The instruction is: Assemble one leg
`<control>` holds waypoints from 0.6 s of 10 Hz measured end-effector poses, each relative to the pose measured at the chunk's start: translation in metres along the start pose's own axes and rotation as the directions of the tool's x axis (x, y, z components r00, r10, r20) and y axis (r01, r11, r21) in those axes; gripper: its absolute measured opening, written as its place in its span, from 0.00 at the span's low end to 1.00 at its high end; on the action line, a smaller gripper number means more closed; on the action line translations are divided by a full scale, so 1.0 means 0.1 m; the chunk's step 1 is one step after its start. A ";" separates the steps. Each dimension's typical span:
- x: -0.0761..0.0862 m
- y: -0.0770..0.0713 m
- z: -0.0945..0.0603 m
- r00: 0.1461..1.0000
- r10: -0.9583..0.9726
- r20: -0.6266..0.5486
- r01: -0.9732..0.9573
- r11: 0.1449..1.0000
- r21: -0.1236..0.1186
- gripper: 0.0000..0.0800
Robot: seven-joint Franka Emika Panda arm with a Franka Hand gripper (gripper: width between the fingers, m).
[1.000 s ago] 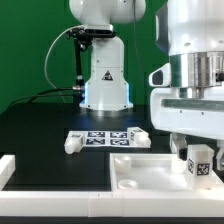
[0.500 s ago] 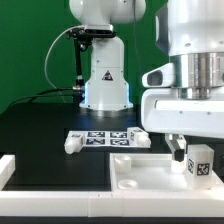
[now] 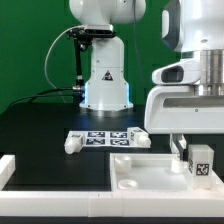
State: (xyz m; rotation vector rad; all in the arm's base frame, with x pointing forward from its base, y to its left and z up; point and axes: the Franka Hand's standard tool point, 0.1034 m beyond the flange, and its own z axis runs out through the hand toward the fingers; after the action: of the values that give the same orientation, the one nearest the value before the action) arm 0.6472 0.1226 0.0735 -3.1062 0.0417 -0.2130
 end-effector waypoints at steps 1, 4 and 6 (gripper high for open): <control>0.01 0.03 0.03 0.984 -0.178 -0.016 0.178 0.984 -0.030 0.81; 0.01 0.05 0.05 0.987 -0.161 -0.027 0.160 0.986 -0.035 0.67; 0.01 0.07 0.05 0.998 -0.054 -0.032 0.053 0.998 -0.033 0.44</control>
Offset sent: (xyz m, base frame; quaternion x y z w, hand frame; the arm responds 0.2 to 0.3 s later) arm 0.0000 0.0000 0.0000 0.0000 0.0000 0.0650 0.9979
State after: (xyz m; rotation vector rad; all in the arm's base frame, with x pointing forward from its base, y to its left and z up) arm 0.6490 0.1160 0.0688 -3.1384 -0.0384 -0.2682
